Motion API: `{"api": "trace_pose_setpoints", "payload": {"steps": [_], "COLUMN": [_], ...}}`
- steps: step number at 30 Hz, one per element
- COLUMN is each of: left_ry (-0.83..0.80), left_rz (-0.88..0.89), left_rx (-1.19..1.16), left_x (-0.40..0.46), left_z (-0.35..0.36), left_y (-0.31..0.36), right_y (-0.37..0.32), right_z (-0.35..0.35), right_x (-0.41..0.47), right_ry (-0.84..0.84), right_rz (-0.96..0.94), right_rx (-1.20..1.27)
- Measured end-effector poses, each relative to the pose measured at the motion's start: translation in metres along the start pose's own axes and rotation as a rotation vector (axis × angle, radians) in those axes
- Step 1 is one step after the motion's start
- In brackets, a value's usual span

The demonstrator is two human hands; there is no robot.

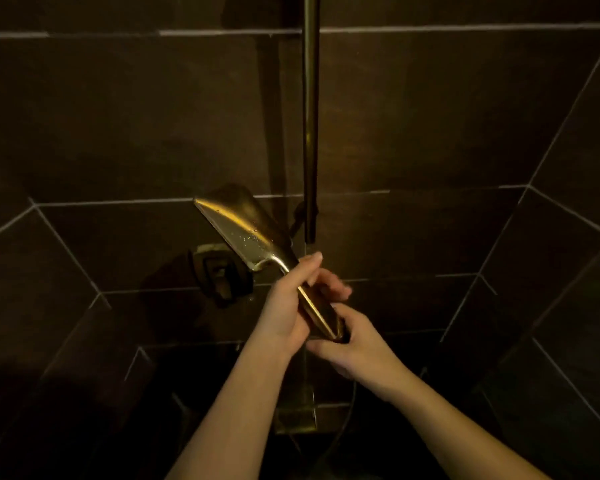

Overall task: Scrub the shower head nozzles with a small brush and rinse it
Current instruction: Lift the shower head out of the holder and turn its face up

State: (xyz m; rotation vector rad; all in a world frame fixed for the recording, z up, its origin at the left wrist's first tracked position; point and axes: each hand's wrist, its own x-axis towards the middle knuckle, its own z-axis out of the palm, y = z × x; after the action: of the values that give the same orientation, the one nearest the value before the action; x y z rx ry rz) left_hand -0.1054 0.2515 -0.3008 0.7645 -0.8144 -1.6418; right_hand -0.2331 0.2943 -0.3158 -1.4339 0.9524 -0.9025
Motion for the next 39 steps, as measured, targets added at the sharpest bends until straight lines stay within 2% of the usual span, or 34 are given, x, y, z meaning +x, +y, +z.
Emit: {"api": "trace_pose_setpoints", "payload": {"steps": [2,8,11,14,16,18,20,24,26,27,29,32,37,39], "left_ry": [0.026,0.210,0.324,0.433,0.438,0.318,0.085,-0.339,-0.516,-0.543,-0.471,-0.244,0.393,0.532], "left_rz": [-0.041,-0.109,-0.096,-0.032,0.027,0.056,0.030,-0.041,-0.078,-0.097,-0.144,-0.148,-0.033,0.042], "left_rx": [-0.048,-0.117,-0.116,-0.092,-0.069,-0.064,-0.083,-0.159,-0.275,-0.304,-0.259,-0.141,-0.006,0.037], "left_x": [-0.006,-0.014,-0.016,-0.012,-0.010,-0.009,-0.008,-0.003,-0.002,-0.001,0.001,-0.003,-0.012,-0.015], "left_z": [-0.008,-0.016,-0.007,0.003,0.007,0.005,-0.003,-0.024,-0.025,-0.024,-0.019,-0.009,0.012,0.015], "left_y": [-0.010,-0.044,-0.047,-0.050,-0.050,-0.049,-0.042,-0.026,-0.020,-0.019,-0.018,-0.015,-0.035,-0.045], "right_y": [0.008,0.032,0.048,0.060,0.058,0.053,0.046,0.031,0.026,0.025,0.026,0.035,0.059,0.066], "right_z": [0.006,0.014,0.016,0.022,0.024,0.022,0.015,0.006,0.009,0.012,0.017,0.019,0.019,0.021], "right_x": [-0.008,-0.016,-0.017,-0.018,-0.017,-0.015,-0.011,-0.013,-0.016,-0.016,-0.016,-0.014,-0.008,-0.008], "right_ry": [-0.080,-0.109,-0.009,0.212,0.301,0.290,0.220,-0.103,-0.200,-0.211,-0.174,-0.067,0.137,0.168], "right_rz": [0.119,0.283,0.261,0.252,0.225,0.214,0.255,0.463,0.519,0.527,0.506,0.442,0.299,0.261], "right_rx": [0.059,-0.030,-0.087,-0.188,-0.232,-0.216,-0.124,0.088,0.189,0.231,0.275,0.208,-0.163,-0.232]}}
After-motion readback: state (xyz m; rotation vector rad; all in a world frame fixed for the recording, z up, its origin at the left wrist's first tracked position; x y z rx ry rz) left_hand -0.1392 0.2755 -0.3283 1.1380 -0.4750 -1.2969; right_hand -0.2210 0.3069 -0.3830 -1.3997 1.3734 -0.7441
